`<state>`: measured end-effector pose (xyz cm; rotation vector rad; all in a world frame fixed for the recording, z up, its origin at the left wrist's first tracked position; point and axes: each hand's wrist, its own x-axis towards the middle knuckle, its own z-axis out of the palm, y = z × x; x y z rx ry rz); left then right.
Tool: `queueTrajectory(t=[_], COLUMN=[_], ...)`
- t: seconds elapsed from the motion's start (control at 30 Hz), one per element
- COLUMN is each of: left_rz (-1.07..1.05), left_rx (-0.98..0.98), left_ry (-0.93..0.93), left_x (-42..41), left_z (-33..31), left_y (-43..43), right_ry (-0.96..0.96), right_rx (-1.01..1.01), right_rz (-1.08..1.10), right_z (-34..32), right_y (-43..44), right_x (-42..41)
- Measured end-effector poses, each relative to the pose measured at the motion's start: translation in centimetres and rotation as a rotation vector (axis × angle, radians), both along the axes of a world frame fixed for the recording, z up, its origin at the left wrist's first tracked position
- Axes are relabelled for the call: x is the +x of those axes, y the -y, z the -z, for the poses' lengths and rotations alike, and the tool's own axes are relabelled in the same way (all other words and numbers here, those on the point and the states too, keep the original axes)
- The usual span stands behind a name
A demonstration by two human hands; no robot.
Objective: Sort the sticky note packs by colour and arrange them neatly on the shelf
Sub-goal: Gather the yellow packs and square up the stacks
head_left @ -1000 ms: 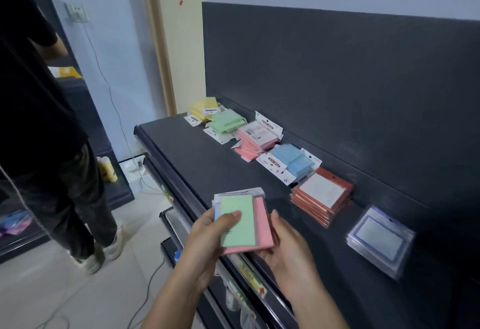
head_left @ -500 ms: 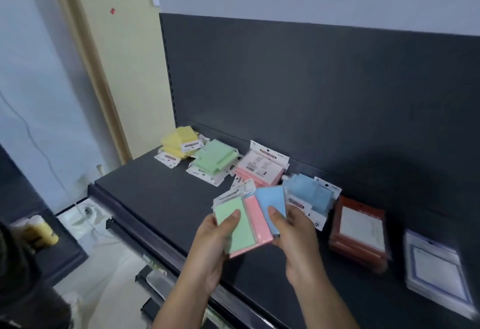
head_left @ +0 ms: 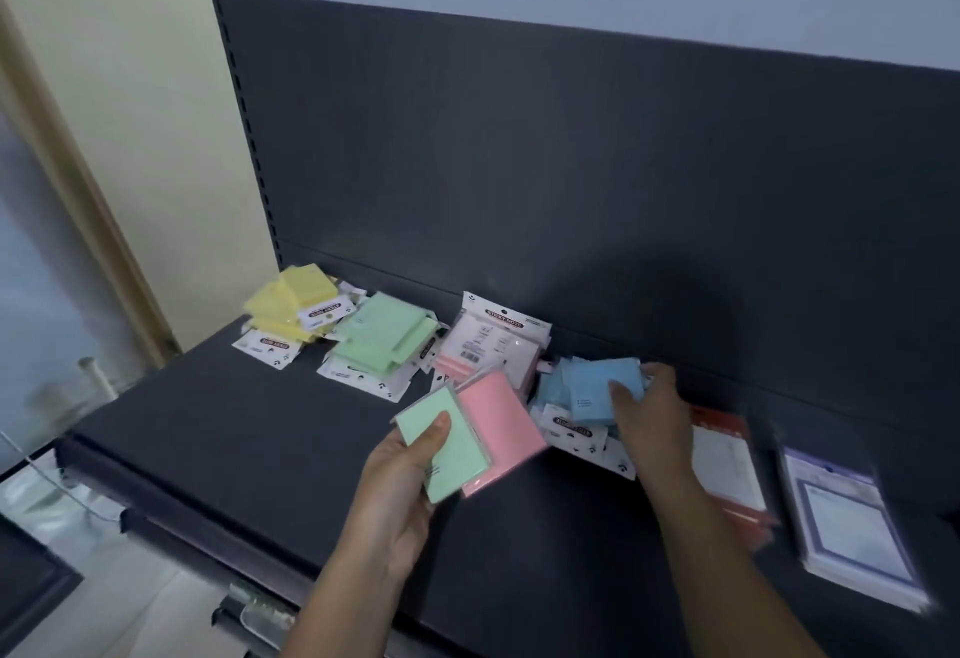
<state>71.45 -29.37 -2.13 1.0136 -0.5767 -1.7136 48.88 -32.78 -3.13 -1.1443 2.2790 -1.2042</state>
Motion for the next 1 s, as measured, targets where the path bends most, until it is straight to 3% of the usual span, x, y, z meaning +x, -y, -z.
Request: queueTrajectory(t=[0.1,0.2,0.23,0.3,0.37,0.43,0.7,1.0], left_rz=[-0.007,-0.014,-0.011,-0.001,-0.001,-0.009,-0.097,-0.065], left_rx=[0.003,-0.004,-0.008,-0.025,-0.046,-0.064,-0.080,-0.034], left_ry=[0.023,0.047,0.053,0.055,0.055,0.047,0.149,0.206], left_x=[-0.5,-1.4,-1.7,-2.4,-2.9,-3.1,1.9,9.7], left_z=[0.0,-0.2,-0.3,-0.5,-0.9,-1.3,-2.3,-2.3], left_y=[0.7,1.1,1.2,1.3,1.4,1.4,4.3,10.8], right_ry=[-0.373,-0.458,-0.404,-0.030,0.444,0.593,0.728,0.549], right_rx=[0.132,-0.026,-0.126,-0.194,-0.084,-0.018,-0.234,-0.308], right_rz=[0.018,-0.018,-0.076,-0.276,-0.489,-0.558,-0.310,-0.171], right_z=[0.8,0.2,-0.2,-1.9,-3.6,-3.8,-2.7,-2.2], right_y=[0.0,-0.7,-1.1,-2.1,-2.7,-2.4,1.0,7.5], right_x=[-0.4,0.2,0.7,2.5,4.5,5.6,8.1,12.0])
